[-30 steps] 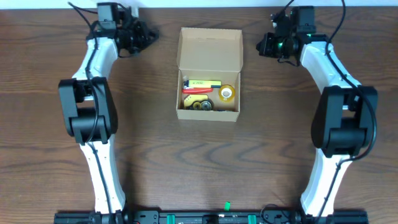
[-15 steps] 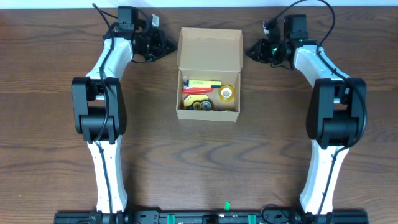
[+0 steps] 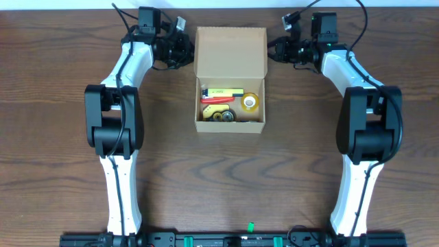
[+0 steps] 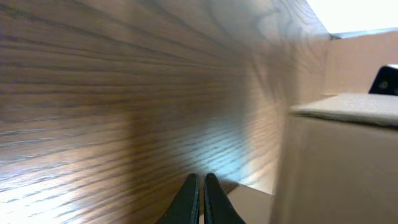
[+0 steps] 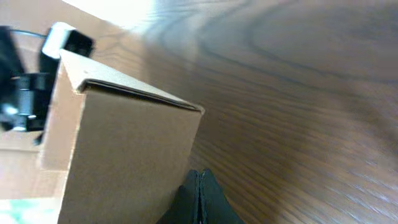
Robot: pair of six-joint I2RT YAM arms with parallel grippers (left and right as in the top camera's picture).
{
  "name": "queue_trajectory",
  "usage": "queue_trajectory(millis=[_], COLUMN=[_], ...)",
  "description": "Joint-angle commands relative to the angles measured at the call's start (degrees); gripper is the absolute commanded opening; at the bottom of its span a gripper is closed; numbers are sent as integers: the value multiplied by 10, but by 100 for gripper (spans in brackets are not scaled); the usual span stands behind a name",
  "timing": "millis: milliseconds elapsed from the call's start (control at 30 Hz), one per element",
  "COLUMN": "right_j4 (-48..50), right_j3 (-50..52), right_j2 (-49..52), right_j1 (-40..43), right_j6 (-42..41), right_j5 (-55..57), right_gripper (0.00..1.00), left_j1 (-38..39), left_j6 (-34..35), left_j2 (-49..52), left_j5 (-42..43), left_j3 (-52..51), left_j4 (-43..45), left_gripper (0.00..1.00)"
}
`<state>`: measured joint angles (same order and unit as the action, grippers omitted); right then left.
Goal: Pack container
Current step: 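Grasp the lid flap with both grippers and fold it over the box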
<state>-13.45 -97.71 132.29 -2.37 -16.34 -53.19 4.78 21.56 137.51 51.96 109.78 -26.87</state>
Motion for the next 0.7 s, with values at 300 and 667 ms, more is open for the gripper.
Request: queue_trajectory(millis=[300, 667], right_j4=[59, 100], right_j3=[2, -24], right_j2=[4, 3], right_j1=[16, 18], right_j6=[-32, -96], right_j5=[-155, -238], right_gripper=[2, 2], left_j1=[-16, -15], left_j6=[-81, -200], left_j2=[7, 7], left_j5=[81, 74], left_j3=[106, 185], left_j4=[-57, -187], left_gripper=[6, 6])
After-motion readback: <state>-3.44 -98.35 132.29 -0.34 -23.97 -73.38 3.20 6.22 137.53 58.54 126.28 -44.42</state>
